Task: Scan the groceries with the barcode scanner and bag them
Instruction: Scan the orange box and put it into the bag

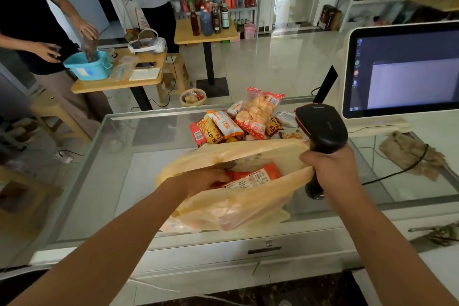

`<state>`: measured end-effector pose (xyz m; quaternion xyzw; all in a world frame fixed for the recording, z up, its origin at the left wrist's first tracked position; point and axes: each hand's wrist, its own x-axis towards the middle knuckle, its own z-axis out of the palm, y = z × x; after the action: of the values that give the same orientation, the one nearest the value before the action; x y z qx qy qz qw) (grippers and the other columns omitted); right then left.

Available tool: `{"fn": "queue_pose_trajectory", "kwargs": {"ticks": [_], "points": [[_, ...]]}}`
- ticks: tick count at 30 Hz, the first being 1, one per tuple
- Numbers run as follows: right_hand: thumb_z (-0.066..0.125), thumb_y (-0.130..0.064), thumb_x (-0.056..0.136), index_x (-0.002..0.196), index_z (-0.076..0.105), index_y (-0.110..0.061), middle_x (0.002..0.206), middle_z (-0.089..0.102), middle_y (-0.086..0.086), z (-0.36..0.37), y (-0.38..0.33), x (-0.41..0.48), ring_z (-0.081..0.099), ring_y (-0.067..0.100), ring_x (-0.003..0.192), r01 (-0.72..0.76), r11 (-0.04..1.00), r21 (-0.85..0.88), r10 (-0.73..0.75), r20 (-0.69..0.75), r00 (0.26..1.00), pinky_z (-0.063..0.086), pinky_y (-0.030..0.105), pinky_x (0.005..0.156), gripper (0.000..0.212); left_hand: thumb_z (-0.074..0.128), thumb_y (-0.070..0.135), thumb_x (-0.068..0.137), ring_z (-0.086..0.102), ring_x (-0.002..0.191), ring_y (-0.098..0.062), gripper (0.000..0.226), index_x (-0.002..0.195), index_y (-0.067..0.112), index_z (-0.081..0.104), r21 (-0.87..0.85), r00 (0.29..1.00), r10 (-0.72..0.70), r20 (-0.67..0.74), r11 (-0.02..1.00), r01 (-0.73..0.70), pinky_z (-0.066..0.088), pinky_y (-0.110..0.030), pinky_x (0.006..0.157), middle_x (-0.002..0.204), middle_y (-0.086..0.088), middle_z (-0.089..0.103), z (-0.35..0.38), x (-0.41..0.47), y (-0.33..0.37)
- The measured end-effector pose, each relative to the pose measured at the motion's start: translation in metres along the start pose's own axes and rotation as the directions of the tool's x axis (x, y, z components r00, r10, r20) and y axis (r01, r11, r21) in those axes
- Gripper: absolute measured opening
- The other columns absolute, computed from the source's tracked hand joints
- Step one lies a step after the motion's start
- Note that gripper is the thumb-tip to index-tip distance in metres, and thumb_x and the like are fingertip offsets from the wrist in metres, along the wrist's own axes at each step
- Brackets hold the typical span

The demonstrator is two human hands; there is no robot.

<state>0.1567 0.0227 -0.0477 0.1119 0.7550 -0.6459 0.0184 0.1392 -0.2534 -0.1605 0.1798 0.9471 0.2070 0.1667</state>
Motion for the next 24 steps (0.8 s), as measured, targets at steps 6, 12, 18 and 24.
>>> {"fn": "queue_pose_trajectory", "kwargs": {"ticks": [6, 12, 18, 24], "points": [[0.07, 0.005, 0.076, 0.112, 0.061, -0.018, 0.094, 0.064, 0.006, 0.007, -0.001, -0.005, 0.061, 0.023, 0.09, -0.022, 0.999, -0.031, 0.023, 0.025, 0.999, 0.047, 0.031, 0.067, 0.044, 0.047, 0.055, 0.098, 0.041, 0.134, -0.018, 0.04, 0.13, 0.034, 0.06, 0.321, 0.991, -0.04, 0.125, 0.947, -0.002, 0.021, -0.041, 0.114, 0.134, 0.013, 0.059, 0.005, 0.005, -0.008], [0.068, 0.004, 0.078, 0.116, 0.059, -0.017, 0.092, 0.062, 0.004, 0.008, 0.001, -0.005, 0.059, 0.017, 0.084, -0.05, 0.999, -0.009, 0.051, 0.023, 0.998, 0.04, 0.027, 0.058, 0.044, 0.057, 0.044, 0.093, 0.05, 0.126, -0.019, 0.059, 0.148, 0.04, 0.036, 0.233, 0.999, -0.01, 0.033, 0.972, 0.002, 0.034, -0.032, 0.098, 0.137, 0.006, 0.058, 0.009, 0.011, 0.041], [0.068, 0.002, 0.078, 0.117, 0.061, -0.015, 0.096, 0.065, 0.007, 0.003, -0.006, 0.001, 0.061, 0.019, 0.087, -0.043, 0.999, 0.032, 0.044, -0.022, 0.999, 0.044, 0.028, 0.062, 0.044, 0.044, 0.026, 0.098, 0.059, 0.106, -0.019, 0.036, 0.13, 0.018, 0.057, 0.388, 0.936, 0.271, -0.223, 0.906, -0.17, 0.053, -0.042, 0.089, 0.126, -0.001, 0.062, 0.025, -0.011, 0.058], [0.067, 0.007, 0.075, 0.091, 0.062, -0.026, 0.086, 0.064, 0.006, 0.017, 0.0, -0.011, 0.061, 0.023, 0.083, 0.013, 0.999, -0.033, -0.012, 0.053, 0.999, 0.049, 0.033, 0.072, 0.037, 0.041, 0.017, 0.104, 0.048, 0.127, -0.026, 0.037, 0.141, 0.018, 0.041, 0.139, 0.988, 0.151, -0.032, 0.98, -0.145, 0.039, -0.037, 0.1, 0.138, -0.009, 0.05, 0.044, -0.022, 0.082]]}}
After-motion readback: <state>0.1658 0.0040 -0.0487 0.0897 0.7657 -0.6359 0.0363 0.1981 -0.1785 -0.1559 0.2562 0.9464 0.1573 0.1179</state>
